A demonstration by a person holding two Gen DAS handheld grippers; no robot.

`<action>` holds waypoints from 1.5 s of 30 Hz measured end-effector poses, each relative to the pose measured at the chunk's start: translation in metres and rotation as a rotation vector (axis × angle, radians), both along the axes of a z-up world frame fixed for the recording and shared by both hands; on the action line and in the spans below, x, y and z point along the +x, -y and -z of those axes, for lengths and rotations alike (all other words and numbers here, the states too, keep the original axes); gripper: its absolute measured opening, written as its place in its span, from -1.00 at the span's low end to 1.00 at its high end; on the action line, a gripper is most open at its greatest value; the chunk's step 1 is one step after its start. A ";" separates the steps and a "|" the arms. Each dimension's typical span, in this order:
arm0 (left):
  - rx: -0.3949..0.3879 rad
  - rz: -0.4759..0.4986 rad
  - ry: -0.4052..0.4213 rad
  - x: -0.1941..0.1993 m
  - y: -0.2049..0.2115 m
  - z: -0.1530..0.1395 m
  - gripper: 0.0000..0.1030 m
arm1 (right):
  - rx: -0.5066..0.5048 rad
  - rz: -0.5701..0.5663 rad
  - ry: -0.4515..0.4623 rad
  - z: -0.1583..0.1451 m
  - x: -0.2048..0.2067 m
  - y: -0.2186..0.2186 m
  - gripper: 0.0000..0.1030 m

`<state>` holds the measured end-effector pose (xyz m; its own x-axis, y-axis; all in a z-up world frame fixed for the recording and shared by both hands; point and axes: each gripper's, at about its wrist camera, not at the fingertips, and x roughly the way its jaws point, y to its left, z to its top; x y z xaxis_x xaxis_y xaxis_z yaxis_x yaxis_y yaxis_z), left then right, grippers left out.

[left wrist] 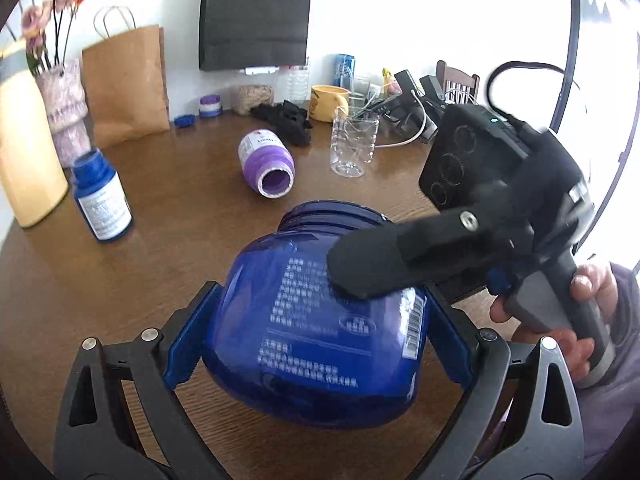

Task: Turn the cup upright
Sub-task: 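Grasp the upright jar with the right tool while the left tool releases it, then lower the upright jar onto the table and open the right tool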

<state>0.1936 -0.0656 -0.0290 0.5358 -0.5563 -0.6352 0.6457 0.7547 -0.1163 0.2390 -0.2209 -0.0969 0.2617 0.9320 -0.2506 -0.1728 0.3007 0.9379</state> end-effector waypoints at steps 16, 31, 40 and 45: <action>0.162 -0.094 -0.046 0.016 -0.008 0.027 0.87 | -1.005 0.122 0.486 -0.043 0.000 -0.044 0.78; 0.136 -0.164 -0.097 0.027 -0.012 0.032 0.88 | -0.826 0.129 0.510 -0.061 0.006 -0.037 0.81; 0.096 -0.191 -0.101 0.041 0.016 0.026 0.98 | -0.696 0.293 0.376 -0.061 -0.007 0.023 0.81; 0.129 -0.218 -0.071 0.044 0.029 0.027 0.62 | -0.682 0.356 0.295 -0.050 -0.008 0.051 0.81</action>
<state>0.2379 -0.0947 -0.0560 0.5854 -0.3446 -0.7338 0.4597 0.8867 -0.0496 0.2309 -0.2722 -0.0468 0.6565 0.4485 -0.6065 -0.1700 0.8713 0.4603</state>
